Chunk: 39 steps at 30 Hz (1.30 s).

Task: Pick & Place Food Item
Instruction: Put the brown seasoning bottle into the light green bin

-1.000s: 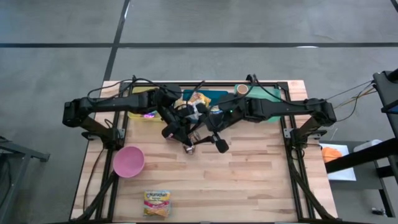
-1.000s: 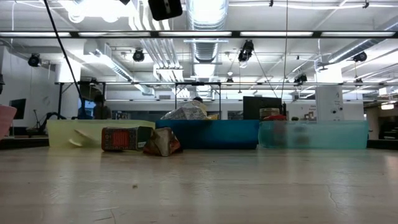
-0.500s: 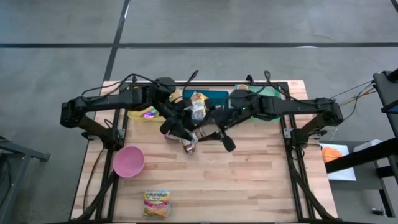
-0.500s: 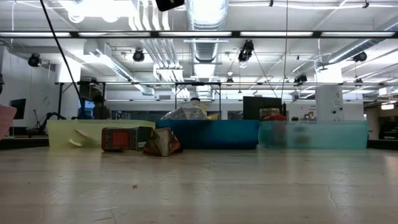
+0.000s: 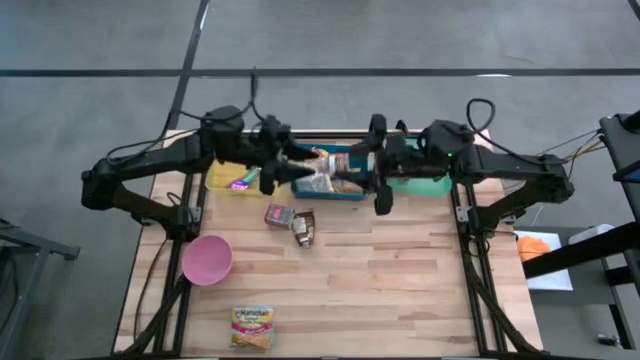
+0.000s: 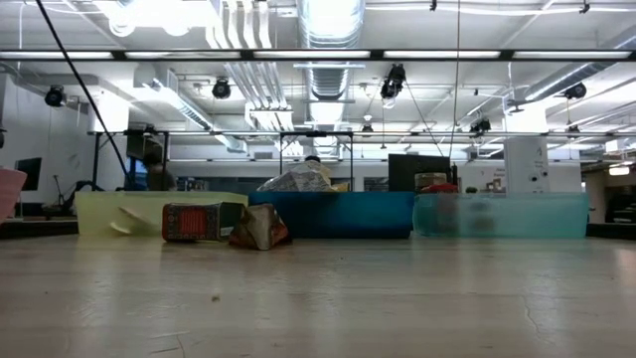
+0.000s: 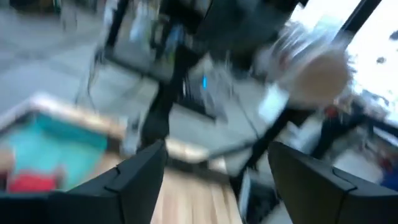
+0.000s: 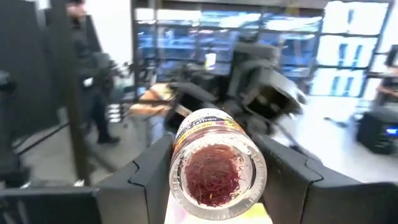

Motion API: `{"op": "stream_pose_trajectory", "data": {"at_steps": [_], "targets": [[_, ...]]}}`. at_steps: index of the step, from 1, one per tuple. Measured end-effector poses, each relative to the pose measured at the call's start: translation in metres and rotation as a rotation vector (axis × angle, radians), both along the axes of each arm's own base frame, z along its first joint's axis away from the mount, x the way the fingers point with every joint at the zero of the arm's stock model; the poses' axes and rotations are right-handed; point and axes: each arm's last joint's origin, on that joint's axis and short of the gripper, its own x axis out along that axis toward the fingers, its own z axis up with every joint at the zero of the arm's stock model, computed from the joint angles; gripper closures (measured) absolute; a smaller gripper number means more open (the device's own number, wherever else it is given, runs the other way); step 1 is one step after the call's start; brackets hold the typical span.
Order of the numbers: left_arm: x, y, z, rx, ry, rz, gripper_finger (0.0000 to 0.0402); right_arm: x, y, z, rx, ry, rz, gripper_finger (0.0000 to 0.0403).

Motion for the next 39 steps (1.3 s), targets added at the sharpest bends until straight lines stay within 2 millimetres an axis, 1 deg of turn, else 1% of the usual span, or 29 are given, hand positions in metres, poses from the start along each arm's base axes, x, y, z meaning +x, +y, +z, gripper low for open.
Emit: {"op": "stream_pose_trajectory", "data": {"at_steps": [2, 4, 6, 7, 11, 16, 21, 25, 34, 39], "targets": [[0.002, 0.001, 0.01, 0.026, -0.111, 0.03, 0.0119, -0.001, -0.002, 0.001, 0.004, -0.012, -0.067, 0.0217], [0.006, 0.0, 0.021, 0.068, -0.257, 0.053, 0.0126, -0.001, -0.003, 0.005, -0.003, -0.047, -0.116, 0.0217], [0.007, -0.003, 0.031, 0.109, -0.382, 0.093, 0.0134, -0.002, -0.004, 0.009, -0.003, -0.096, -0.137, 0.0217], [0.007, -0.005, 0.034, 0.137, -0.417, 0.108, 0.0138, -0.002, -0.004, 0.012, -0.002, -0.124, -0.137, 0.0217], [0.011, -0.012, 0.033, 0.233, -0.507, 0.186, 0.015, -0.005, -0.004, 0.022, -0.013, -0.227, -0.142, 0.0217], [0.009, -0.01, 0.029, 0.249, -0.643, 0.281, 0.0152, -0.006, -0.006, 0.028, -0.002, -0.3, -0.168, 0.0217], [0.016, -0.009, 0.023, 0.277, -0.69, 0.319, 0.0152, 0.005, -0.005, 0.026, -0.021, -0.354, -0.182, 0.0217], [0.023, -0.008, 0.021, 0.28, -0.716, 0.322, 0.0152, 0.013, -0.006, 0.025, -0.052, -0.409, -0.199, 0.0217], [0.019, -0.009, 0.027, 0.309, -0.79, 0.309, 0.0152, 0.032, -0.007, 0.015, -0.06, -0.428, -0.222, 0.0217], [0.018, -0.01, 0.028, 0.327, -0.803, 0.284, 0.0152, 0.038, -0.009, 0.012, -0.056, -0.449, -0.226, 0.0217]]}}
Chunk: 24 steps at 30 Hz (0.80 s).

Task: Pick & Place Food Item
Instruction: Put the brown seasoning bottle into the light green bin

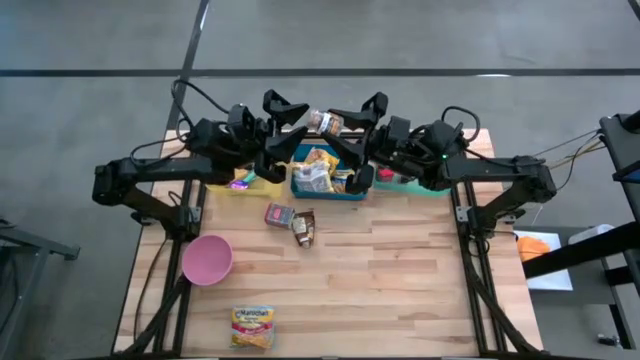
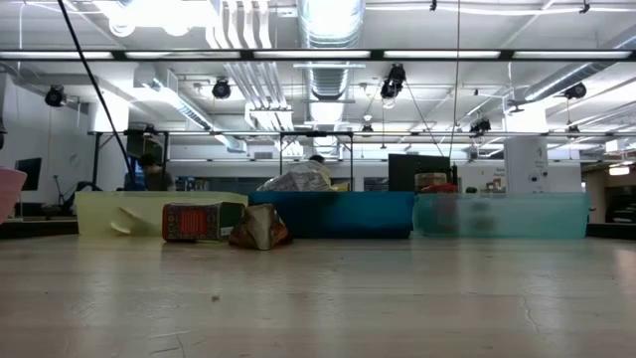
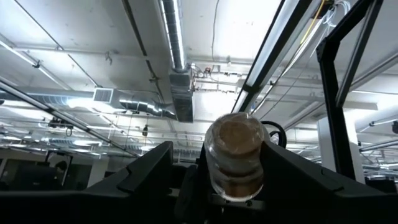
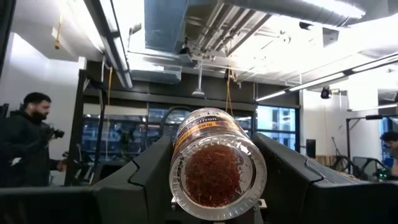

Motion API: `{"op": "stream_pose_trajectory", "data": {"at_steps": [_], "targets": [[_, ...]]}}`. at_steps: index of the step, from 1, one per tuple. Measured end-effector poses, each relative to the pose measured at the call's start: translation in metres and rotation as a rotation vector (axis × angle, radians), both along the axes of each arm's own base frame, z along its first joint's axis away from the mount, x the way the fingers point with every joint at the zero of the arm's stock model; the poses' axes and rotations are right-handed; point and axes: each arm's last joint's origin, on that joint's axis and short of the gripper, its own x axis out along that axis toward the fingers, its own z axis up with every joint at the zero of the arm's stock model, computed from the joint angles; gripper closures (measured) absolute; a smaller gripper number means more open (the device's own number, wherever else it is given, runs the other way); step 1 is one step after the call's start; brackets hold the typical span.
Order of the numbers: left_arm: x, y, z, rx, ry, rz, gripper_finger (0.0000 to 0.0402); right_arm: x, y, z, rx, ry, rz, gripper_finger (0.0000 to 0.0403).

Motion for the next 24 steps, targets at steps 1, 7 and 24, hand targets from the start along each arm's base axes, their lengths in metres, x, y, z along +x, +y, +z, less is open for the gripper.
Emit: {"op": "stream_pose_trajectory", "data": {"at_steps": [1, 7, 24], "targets": [[0.0, 0.0, 0.0, 0.003, -0.001, -0.003, 0.0152, 0.001, 0.0, -0.001, 0.005, 0.003, 0.004, 0.0217], [-0.001, -0.001, 0.001, 0.029, -0.004, -0.034, 0.0152, 0.007, -0.005, -0.004, 0.012, -0.023, 0.02, 0.0217], [0.0, -0.004, 0.0, 0.057, 0.018, -0.136, 0.0151, 0.015, -0.006, -0.009, -0.009, -0.027, 0.087, 0.0217]]}}
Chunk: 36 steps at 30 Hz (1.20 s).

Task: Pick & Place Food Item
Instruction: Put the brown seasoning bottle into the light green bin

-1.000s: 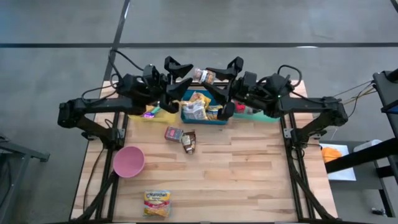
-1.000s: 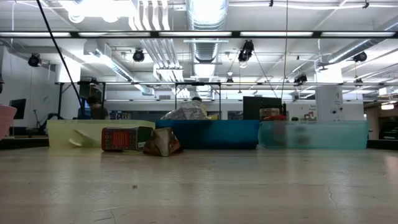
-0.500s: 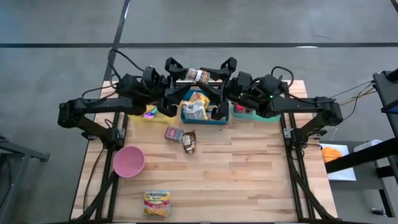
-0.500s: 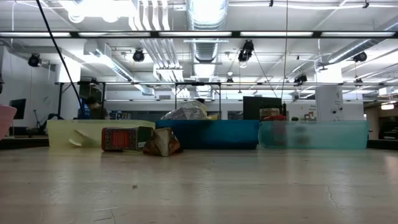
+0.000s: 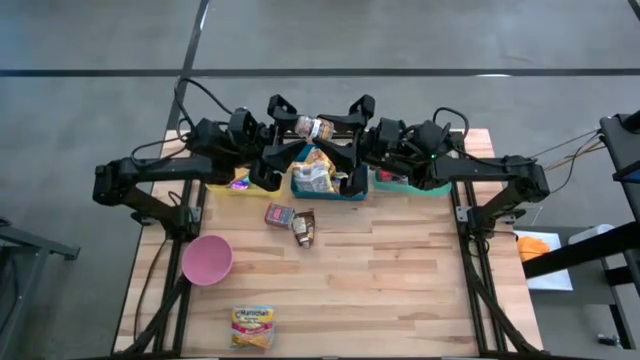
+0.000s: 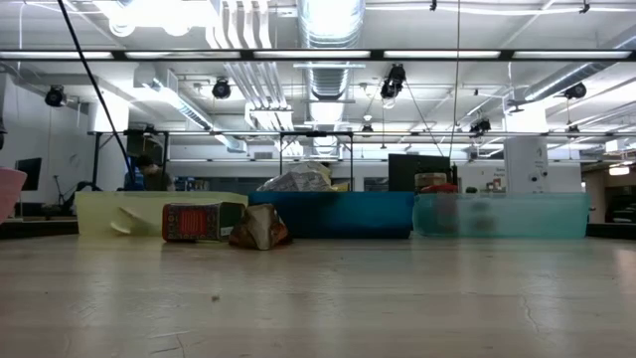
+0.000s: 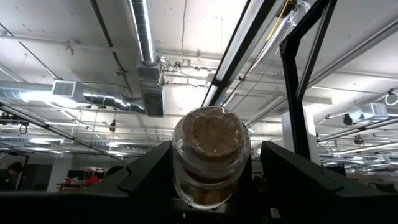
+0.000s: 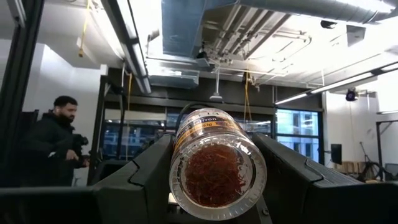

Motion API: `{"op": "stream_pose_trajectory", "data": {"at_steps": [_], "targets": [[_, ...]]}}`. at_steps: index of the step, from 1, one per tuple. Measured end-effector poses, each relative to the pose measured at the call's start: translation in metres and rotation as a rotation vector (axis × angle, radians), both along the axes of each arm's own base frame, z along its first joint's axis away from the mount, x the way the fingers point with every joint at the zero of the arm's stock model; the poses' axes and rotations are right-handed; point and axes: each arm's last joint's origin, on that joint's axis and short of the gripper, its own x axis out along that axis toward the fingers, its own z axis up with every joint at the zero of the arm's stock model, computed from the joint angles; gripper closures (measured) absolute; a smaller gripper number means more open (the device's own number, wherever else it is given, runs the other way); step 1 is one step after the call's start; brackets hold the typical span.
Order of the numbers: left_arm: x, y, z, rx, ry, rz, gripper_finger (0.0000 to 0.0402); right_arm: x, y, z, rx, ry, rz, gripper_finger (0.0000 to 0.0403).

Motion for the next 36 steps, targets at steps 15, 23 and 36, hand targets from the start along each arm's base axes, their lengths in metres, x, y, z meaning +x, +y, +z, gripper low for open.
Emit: {"op": "stream_pose_trajectory", "data": {"at_steps": [15, 23, 36], "targets": [[-0.002, -0.001, 0.001, 0.048, 0.014, -0.072, 0.0151, -0.001, 0.002, 0.001, 0.0, 0.005, 0.085, 0.0217], [-0.004, 0.008, 0.0, -0.05, 0.058, -0.17, 0.0151, 0.0, 0.002, -0.002, 0.002, 0.046, 0.086, 0.0217], [-0.013, 0.015, 0.006, -0.11, 0.068, -0.126, 0.0238, 0.004, 0.002, 0.012, -0.042, 0.123, 0.064, 0.0217]]}}
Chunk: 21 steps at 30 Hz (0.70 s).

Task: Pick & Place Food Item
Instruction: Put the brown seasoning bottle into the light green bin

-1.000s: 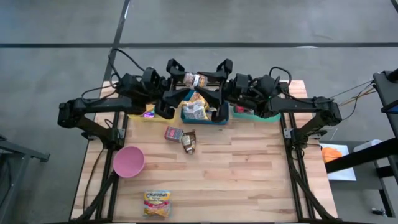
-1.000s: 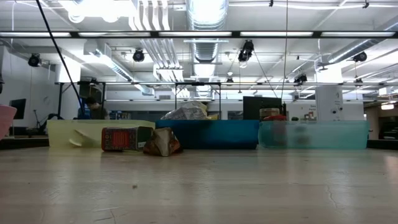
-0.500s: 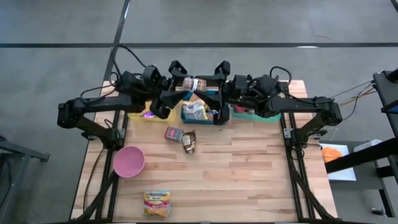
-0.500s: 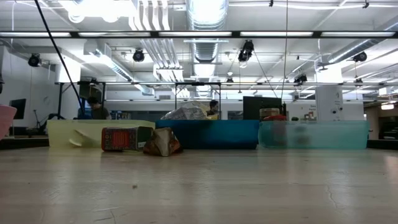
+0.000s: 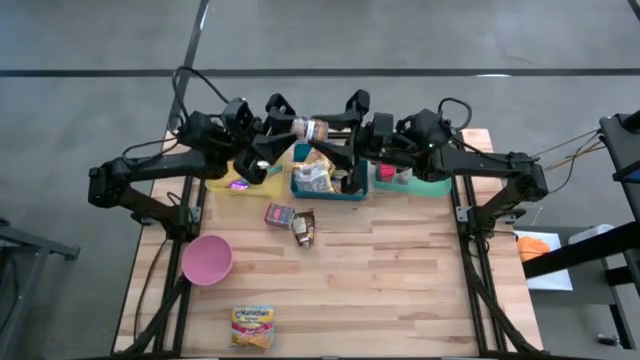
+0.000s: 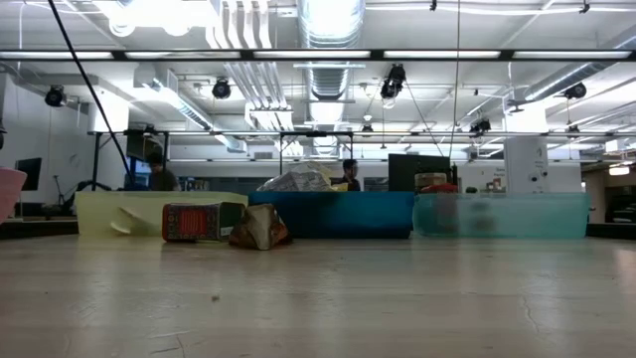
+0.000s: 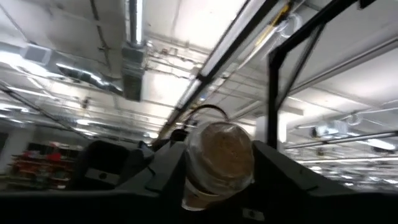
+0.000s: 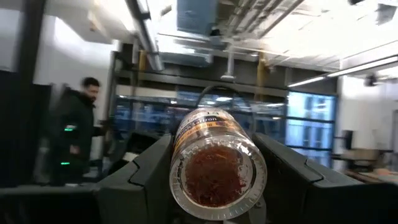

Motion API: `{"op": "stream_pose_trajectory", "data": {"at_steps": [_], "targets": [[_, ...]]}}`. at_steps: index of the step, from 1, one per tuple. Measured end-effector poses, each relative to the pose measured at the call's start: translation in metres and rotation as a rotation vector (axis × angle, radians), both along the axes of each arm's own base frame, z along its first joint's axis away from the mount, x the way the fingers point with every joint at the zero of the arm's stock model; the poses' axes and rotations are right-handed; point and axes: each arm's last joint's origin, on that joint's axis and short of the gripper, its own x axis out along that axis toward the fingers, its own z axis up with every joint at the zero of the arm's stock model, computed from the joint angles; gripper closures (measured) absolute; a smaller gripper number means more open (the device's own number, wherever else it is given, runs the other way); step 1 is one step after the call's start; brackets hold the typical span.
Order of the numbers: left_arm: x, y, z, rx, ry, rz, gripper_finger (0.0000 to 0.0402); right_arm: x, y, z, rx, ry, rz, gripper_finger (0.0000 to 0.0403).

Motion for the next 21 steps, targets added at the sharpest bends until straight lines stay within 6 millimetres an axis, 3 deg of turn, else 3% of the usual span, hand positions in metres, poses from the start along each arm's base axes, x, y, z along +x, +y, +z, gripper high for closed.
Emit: {"op": "stream_pose_trajectory", "data": {"at_steps": [4, 21], "targets": [[-0.0015, -0.0006, 0.0009, 0.011, 0.002, -0.017, 0.0254, 0.0015, 0.0012, -0.0001, -0.002, 0.001, 0.015, 0.0217], [0.0008, 0.0, -0.0026, 0.042, 0.047, -0.021, 0.0229, 0.0028, -0.0014, -0.0029, 0.052, 0.026, 0.019, 0.0217]]}}
